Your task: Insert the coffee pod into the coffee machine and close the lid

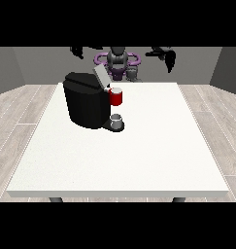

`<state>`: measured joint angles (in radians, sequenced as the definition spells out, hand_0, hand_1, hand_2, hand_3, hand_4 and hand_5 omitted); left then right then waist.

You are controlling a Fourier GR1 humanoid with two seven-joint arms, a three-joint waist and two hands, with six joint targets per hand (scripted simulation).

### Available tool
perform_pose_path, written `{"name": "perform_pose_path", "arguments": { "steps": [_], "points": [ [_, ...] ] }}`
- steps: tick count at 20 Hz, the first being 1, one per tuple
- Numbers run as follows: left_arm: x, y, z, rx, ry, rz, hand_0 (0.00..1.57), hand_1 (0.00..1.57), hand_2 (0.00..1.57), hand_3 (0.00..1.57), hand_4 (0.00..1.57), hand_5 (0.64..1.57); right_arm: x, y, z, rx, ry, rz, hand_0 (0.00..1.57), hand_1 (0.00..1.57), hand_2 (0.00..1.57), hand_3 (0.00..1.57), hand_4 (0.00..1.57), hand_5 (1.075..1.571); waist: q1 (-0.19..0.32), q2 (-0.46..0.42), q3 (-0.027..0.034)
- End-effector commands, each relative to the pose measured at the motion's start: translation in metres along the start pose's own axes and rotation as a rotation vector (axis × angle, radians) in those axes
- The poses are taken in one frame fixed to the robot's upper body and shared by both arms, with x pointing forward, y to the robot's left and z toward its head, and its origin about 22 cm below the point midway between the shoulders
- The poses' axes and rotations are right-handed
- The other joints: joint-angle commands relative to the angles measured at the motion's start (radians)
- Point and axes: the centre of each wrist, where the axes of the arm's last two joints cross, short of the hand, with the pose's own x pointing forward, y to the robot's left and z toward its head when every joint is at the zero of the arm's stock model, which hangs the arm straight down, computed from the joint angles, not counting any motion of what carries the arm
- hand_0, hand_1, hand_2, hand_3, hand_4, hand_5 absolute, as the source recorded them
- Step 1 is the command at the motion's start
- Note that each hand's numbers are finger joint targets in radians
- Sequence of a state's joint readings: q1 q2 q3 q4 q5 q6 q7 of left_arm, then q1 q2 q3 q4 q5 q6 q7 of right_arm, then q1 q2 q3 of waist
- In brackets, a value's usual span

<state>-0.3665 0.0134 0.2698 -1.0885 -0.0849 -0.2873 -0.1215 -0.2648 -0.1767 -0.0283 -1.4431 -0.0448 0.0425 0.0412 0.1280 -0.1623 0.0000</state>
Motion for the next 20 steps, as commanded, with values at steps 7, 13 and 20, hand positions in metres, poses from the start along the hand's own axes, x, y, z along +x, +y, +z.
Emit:
{"name": "perform_pose_path", "arguments": {
  "steps": [7,13,20],
  "points": [
    [0.021,0.015,0.016,0.032,-0.112,-0.039,0.0,0.0,0.0,0.0,0.0,1.571,0.012,-0.009,-0.034,0.005,-0.047,-0.047,0.0,0.0,0.0,0.0,0.0,1.571,-0.006,0.166,0.0],
    [0.031,0.02,0.018,0.076,-0.134,-0.045,0.0,0.0,0.0,0.0,0.0,1.571,0.016,0.022,-0.052,0.049,-0.073,-0.022,0.0,0.0,0.0,0.0,0.0,1.571,-0.035,0.196,-0.0001],
    [0.041,0.022,0.026,0.084,-0.137,-0.022,0.0,0.0,0.0,0.0,0.0,1.571,0.013,0.008,-0.066,0.07,-0.07,0.022,0.0,0.0,0.0,0.0,0.0,1.571,-0.022,0.208,0.0]
  ]
}}
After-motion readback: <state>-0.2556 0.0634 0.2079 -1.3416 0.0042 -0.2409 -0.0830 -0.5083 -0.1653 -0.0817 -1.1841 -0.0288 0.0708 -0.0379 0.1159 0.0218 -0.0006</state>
